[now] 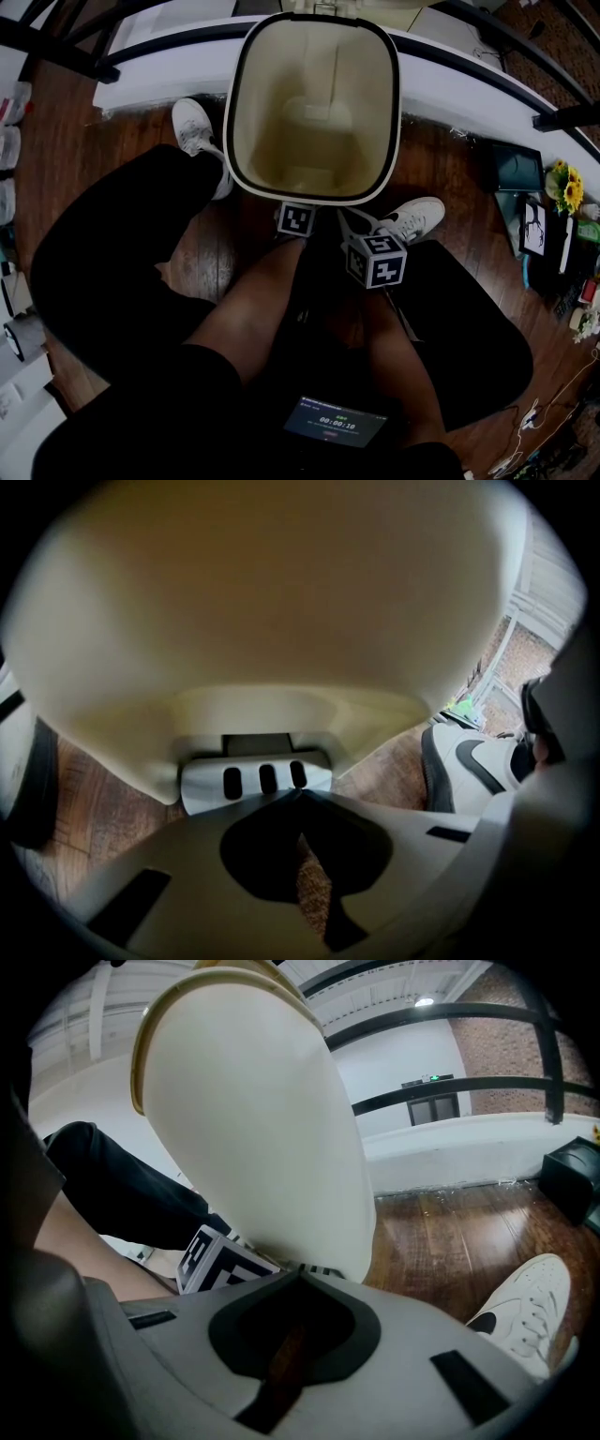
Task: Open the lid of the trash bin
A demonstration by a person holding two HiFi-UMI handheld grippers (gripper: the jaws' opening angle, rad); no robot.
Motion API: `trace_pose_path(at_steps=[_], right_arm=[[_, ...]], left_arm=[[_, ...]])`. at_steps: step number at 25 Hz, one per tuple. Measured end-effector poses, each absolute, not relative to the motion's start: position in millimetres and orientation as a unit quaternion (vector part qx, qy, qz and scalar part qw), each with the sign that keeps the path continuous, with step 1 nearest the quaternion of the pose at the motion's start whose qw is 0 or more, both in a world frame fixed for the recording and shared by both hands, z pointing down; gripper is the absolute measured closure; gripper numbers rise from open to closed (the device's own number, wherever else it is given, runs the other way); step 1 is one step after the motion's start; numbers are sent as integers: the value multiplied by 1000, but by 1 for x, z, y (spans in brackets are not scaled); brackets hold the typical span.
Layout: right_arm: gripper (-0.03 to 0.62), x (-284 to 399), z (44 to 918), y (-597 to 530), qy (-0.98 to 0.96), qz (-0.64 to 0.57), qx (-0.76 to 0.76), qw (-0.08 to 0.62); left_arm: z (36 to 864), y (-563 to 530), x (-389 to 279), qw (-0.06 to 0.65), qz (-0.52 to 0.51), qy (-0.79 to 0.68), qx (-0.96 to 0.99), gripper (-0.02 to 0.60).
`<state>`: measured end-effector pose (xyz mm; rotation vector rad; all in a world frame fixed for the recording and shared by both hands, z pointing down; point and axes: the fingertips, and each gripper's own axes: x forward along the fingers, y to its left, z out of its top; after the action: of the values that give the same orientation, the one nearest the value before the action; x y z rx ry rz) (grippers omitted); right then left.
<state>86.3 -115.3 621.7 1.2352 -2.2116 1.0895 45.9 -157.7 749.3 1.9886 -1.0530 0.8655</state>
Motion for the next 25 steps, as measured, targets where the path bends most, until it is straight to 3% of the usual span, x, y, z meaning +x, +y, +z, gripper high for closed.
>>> trace_pose_path(at_steps=[25], right_arm=[[597,90,621,-117,-783,389,449,185]], left_arm=[[749,-157,47,350,320,-423,772,545]])
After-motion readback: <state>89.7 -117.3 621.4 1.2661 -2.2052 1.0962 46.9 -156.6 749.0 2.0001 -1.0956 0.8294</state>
